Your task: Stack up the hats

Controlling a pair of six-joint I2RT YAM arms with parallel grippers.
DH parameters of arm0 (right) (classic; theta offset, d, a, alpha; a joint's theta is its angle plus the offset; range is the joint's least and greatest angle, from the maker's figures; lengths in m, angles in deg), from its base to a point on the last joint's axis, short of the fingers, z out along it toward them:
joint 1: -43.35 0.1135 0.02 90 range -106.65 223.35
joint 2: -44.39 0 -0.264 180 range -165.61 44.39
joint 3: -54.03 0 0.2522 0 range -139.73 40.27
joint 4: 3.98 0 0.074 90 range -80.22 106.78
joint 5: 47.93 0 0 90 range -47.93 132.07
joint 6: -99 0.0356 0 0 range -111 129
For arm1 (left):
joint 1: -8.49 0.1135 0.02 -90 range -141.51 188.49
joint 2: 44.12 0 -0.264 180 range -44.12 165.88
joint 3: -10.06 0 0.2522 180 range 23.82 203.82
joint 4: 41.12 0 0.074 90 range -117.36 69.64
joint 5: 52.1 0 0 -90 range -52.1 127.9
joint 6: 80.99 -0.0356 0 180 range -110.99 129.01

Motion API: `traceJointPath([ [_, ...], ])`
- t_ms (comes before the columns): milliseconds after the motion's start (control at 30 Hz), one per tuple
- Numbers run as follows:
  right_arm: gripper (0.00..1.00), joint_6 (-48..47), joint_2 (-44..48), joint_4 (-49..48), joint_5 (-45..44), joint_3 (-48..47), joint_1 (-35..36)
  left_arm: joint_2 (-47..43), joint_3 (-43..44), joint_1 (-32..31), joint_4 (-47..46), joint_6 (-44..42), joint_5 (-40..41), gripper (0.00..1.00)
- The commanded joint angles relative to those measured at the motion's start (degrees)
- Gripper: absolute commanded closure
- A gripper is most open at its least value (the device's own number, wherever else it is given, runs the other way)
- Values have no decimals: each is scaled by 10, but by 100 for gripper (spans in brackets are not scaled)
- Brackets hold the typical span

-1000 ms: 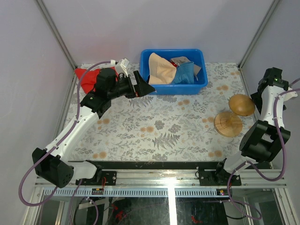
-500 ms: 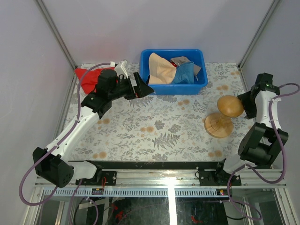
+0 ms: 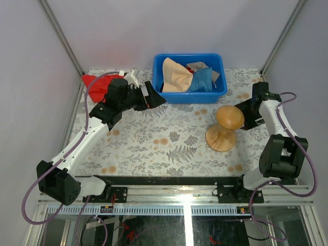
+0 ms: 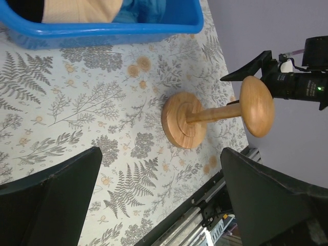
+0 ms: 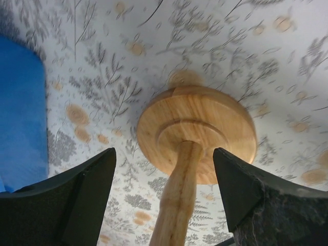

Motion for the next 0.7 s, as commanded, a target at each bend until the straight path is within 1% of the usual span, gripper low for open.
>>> traceJointPath([
  [0,17,59,-2,3,41,-1,46,-14,-7,14,4,-16,21,0],
  [133,18,100,-9,-7,63,2,88,-13,-6,25,8,-19,21,0],
  [267,18,129,-18,-26,91,4,114,-15,-8,34,10,-19,20,0],
  [467,18,147,-22,-51,111,-5,124,-19,-12,42,20,-25,31,0],
  [667,18,165,-24,-66,124,0,132,3,12,49,33,-23,34,0],
])
